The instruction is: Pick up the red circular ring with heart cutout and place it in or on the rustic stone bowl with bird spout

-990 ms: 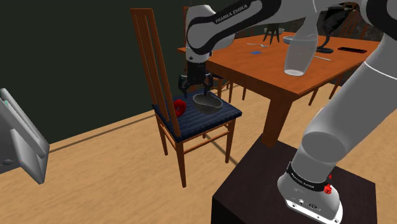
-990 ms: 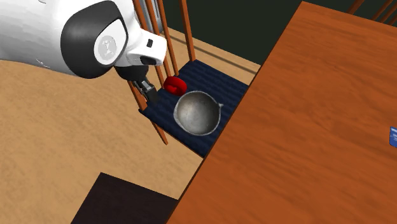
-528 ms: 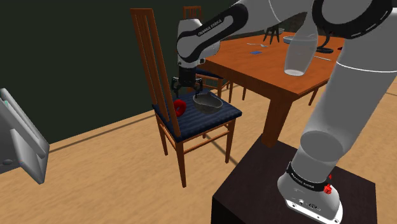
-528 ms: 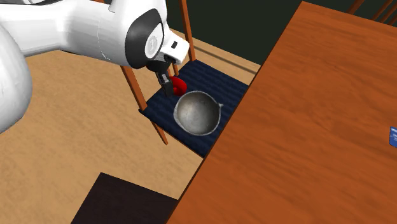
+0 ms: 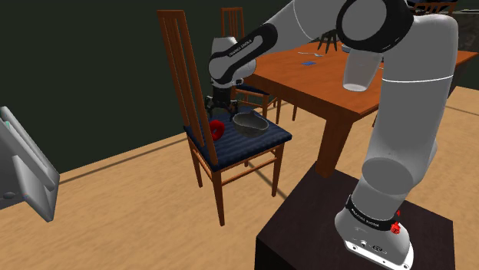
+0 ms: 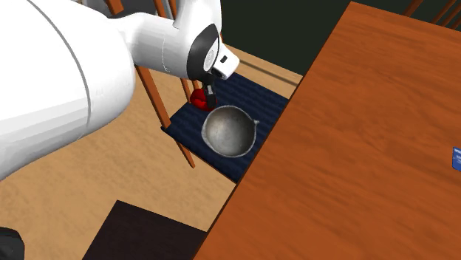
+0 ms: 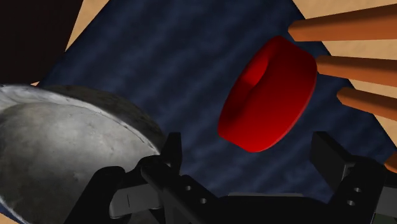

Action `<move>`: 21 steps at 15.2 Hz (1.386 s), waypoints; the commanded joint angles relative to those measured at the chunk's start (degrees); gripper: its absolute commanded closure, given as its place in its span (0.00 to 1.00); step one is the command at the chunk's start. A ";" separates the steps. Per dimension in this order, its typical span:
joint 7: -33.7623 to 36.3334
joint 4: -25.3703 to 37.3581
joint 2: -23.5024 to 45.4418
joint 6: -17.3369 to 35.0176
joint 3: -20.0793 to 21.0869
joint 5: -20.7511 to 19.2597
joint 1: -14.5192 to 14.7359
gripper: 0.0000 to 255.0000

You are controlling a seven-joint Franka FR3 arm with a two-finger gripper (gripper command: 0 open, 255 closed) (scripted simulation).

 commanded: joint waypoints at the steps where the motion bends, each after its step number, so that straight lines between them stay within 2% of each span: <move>1: 0.39 -0.32 0.88 1.25 -0.06 -0.15 0.12 0.00; 5: 0.64 -1.16 2.96 4.15 -0.10 -0.54 0.34 0.00; 13: 0.65 -1.16 2.96 4.15 -0.07 -0.55 0.32 0.00; 14: 0.70 -1.14 2.95 4.12 -0.06 -0.56 0.34 1.00; 21: 0.66 -1.20 2.85 4.08 -0.06 -0.53 0.32 1.00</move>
